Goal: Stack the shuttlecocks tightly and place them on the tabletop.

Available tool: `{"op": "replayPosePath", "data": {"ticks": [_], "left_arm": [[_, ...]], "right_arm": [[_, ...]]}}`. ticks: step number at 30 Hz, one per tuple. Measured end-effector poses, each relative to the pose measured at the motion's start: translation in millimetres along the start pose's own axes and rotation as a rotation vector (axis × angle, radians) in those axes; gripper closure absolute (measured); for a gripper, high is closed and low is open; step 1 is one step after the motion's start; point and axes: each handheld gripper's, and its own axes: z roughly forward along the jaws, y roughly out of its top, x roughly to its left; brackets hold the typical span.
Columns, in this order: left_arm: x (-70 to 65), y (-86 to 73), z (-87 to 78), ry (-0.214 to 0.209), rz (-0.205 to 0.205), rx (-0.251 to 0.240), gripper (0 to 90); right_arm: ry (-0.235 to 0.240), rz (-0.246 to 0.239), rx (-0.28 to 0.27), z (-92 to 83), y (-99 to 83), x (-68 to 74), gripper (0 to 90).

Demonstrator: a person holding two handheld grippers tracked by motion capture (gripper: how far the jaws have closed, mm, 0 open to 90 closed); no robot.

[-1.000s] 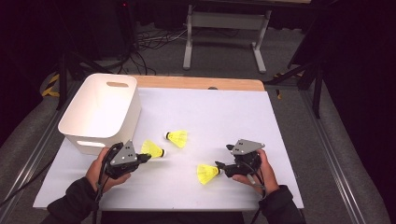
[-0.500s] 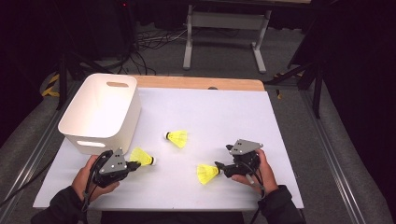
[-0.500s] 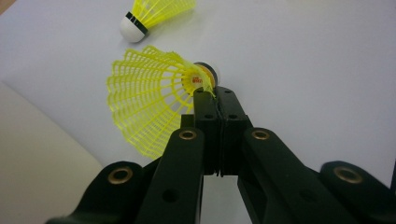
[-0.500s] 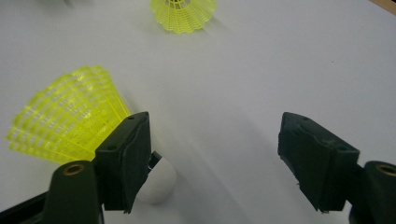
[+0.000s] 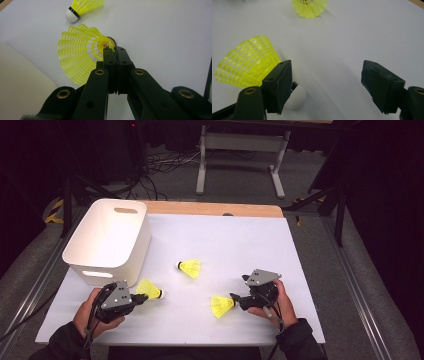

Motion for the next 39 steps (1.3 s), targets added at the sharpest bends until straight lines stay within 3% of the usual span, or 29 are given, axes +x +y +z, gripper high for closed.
{"op": "replayPosePath", "data": {"ticks": [16,21,28,32,39], "left_arm": [[3.7,31.9,17.9,0.001,0.045,-0.039,85.9],[1.6,46.9,33.3,-0.020,0.086,-0.044,86.8],[1.5,58.6,49.1,-0.047,0.093,-0.048,87.9],[-1.1,65.4,56.7,-0.055,0.120,-0.033,88.0],[-8.8,75.3,73.1,-0.115,0.156,0.009,88.2]], "right_arm": [[0.004,0.007,0.008,2.4,-0.5,-0.3,26.0],[0.001,0.006,0.007,2.4,-0.9,-1.2,25.9],[0.003,0.006,0.009,2.0,-1.8,-1.8,25.9],[0.003,0.010,0.012,2.1,-2.0,-2.1,25.9],[0.006,0.005,0.012,2.3,-1.8,-1.6,25.8]]}}
